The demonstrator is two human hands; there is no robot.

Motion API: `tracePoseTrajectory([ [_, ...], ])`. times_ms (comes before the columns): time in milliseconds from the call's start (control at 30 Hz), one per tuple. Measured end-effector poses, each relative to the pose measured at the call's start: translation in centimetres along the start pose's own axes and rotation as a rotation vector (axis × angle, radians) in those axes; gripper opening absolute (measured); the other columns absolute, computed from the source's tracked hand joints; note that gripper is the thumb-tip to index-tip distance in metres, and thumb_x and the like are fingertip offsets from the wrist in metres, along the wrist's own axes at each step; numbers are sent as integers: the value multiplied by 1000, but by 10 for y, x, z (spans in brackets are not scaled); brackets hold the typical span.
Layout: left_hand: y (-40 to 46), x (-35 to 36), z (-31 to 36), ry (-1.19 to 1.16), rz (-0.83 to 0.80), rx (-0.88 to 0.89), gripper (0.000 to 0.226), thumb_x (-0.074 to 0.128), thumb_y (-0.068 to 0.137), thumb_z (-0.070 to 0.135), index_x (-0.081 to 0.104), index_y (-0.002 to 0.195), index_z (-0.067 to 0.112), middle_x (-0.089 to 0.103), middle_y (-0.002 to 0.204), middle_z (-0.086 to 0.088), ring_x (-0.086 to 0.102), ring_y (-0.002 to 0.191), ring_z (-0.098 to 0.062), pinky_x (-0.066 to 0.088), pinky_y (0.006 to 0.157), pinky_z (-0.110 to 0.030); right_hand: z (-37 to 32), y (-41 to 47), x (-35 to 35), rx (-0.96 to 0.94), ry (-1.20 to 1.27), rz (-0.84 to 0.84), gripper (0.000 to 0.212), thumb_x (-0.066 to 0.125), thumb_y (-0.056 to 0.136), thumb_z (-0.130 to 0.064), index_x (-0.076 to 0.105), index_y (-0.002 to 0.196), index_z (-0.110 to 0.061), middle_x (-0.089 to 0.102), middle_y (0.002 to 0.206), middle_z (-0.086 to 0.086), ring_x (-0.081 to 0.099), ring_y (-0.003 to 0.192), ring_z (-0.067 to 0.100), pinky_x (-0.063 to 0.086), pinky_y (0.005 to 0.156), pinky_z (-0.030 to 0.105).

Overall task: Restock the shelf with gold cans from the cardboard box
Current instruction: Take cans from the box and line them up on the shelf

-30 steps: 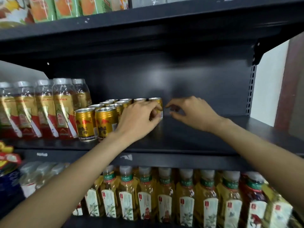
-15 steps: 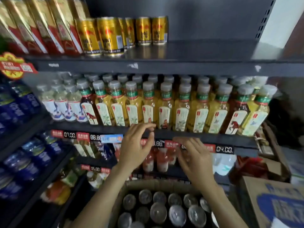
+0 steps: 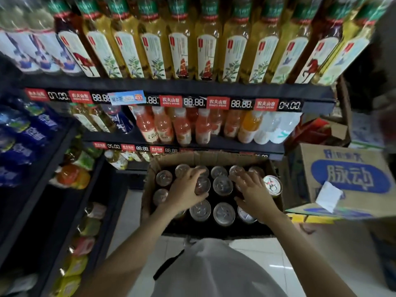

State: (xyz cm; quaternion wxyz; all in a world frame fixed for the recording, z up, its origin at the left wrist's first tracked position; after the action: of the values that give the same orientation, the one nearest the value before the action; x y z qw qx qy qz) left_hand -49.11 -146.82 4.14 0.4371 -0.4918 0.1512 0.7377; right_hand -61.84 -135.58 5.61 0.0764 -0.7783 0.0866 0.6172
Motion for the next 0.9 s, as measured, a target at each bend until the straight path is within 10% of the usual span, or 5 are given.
tracePoseTrajectory([
  [200,8,31,-24,-145,-81,-274,91,75,63,55,29,137,28,38,138,-8,43,123,-28,47,91,-41,-25,29,16,-124,-292,-90,76,87,35,-28,65,108,-18,69,97,2,64,88,26,53,71,37],
  [300,14,22,-27,-213,-18,-280,71,78,63,45,43,122,26,55,121,0,57,104,-21,49,77,-34,-26,41,20,-143,-264,-165,81,84,52,-40,55,123,-18,64,115,2,57,106,25,43,90,39],
  [633,-6,-137,-13,-874,376,-175,69,79,53,58,57,110,25,62,102,14,58,93,2,44,73,-15,-1,39,-106,330,1161,106,70,84,66,-26,46,125,-22,59,118,0,59,106,17,51,84,31],
  [733,-3,-192,18,-921,413,-54,33,76,72,38,57,98,36,59,96,20,54,85,12,45,69,-10,-15,52,-159,296,1307,176,59,80,65,-33,53,117,-27,60,115,-2,59,108,17,51,79,27],
  [900,-6,-292,77,-777,528,203,35,65,56,63,59,86,45,65,94,19,62,92,-2,50,79,-25,-40,77,-258,114,1340,248,59,78,59,-39,60,113,-26,69,109,-1,64,105,19,51,87,35],
])
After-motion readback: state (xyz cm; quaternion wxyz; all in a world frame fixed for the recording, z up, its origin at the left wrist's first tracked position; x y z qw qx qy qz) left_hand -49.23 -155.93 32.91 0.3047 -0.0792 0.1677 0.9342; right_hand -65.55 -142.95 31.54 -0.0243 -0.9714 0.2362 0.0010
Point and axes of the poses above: each hand's wrist, its own y-axis towards the middle knuckle, its own x-axis out of the palm, z = x × y, the point moved 9 cm from there along y, towards the middle knuckle
